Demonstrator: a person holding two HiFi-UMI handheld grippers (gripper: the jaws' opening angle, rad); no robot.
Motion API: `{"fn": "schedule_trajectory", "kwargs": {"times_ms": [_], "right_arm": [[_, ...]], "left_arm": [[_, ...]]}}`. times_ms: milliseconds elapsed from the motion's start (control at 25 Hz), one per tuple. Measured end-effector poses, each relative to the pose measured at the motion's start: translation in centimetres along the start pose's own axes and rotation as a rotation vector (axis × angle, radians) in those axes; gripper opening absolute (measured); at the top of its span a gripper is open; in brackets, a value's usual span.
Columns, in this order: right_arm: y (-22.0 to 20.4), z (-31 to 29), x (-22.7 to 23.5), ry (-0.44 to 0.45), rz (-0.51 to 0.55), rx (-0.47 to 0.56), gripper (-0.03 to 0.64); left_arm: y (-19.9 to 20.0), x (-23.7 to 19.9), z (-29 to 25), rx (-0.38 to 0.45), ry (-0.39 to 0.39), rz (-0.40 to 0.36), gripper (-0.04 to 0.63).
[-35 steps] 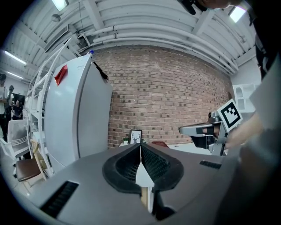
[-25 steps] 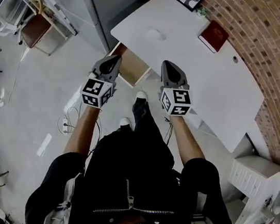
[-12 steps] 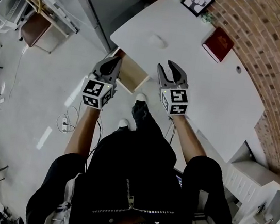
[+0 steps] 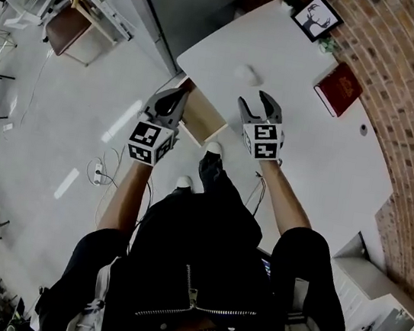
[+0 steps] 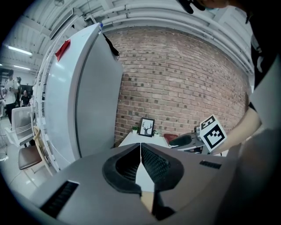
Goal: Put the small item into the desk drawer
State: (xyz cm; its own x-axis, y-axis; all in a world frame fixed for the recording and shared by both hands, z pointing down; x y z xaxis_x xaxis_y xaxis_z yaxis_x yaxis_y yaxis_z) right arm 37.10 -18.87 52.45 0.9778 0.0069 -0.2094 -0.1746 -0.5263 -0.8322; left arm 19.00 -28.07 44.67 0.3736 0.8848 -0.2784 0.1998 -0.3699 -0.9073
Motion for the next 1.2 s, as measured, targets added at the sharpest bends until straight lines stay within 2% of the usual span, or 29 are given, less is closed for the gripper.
{"fn": "schedule_trajectory", "kwargs": {"times_ms": [480, 920, 1200], "right_arm": [[-4.2, -9.1, 2.1, 0.133, 0.082, -0.198, 0.273], [-8.6, -15.2, 2.8, 0.232, 0.212, -0.354, 0.288], [-9.6, -17.4, 3.7, 0.242, 0.226, -0.408, 0.287]], "left_arm": [[-0.2, -0.7, -2.9, -0.032, 0.063, 0.035, 0.021], [-1.2, -3.2, -3.4, -0.052, 0.172, 0.092, 0.021], [-1.5, -4.3, -3.2, -0.059, 0.227, 0.118, 0.021]]}}
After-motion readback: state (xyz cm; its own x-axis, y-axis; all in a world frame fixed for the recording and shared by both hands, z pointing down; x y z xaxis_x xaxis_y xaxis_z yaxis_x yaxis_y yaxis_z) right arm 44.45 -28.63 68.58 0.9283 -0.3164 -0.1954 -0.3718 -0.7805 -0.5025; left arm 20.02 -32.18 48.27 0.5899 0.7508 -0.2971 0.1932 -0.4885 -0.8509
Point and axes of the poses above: the fingertips, and each gripper's own axes: z backward along the fingers, x to its right, y out of its top, the point moved 3 cm from there along z, backward along the fingers, and after that the axes turned 10 degrees about z, right-handed, at the moved point
